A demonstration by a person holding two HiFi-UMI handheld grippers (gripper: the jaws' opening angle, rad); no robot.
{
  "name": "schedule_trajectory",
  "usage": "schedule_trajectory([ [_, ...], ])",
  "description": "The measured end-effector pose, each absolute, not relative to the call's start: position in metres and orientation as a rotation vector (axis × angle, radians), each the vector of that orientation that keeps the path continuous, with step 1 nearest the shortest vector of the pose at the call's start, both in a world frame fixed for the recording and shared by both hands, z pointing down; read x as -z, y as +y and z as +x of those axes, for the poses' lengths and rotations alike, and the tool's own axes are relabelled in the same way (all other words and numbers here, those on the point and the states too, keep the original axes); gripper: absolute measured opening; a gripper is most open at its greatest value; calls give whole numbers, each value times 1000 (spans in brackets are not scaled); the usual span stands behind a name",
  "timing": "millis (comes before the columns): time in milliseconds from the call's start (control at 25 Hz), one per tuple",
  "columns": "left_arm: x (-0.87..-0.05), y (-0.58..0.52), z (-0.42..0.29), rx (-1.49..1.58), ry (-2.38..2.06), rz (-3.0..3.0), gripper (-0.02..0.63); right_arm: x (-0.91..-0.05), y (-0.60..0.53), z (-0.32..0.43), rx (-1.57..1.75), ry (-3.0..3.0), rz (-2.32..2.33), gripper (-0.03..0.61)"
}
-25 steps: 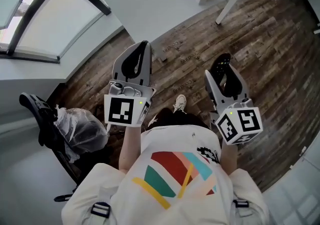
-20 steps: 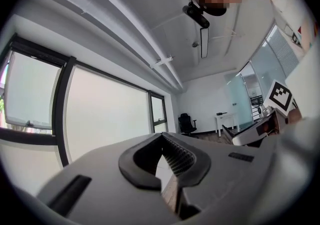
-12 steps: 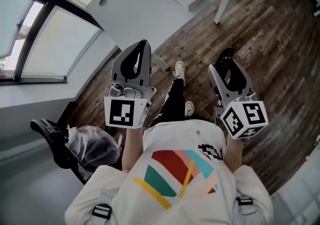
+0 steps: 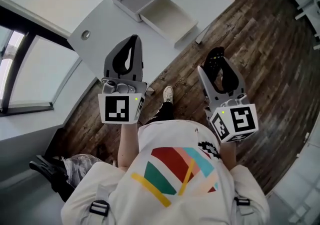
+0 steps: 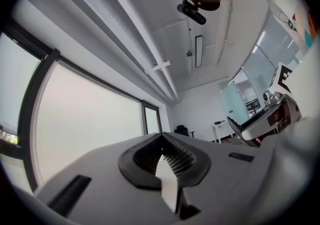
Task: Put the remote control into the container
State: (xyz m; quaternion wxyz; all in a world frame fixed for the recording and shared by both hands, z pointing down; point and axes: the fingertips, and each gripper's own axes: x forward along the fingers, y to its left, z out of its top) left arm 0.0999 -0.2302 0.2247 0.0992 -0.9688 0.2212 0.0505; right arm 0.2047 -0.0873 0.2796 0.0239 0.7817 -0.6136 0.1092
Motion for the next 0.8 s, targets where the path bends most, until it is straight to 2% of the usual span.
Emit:
schedule_trajectory([
  [800,-260,-384,125,-18,919,-2891,6,-322,-271,261,-545,-2056,2229,261],
])
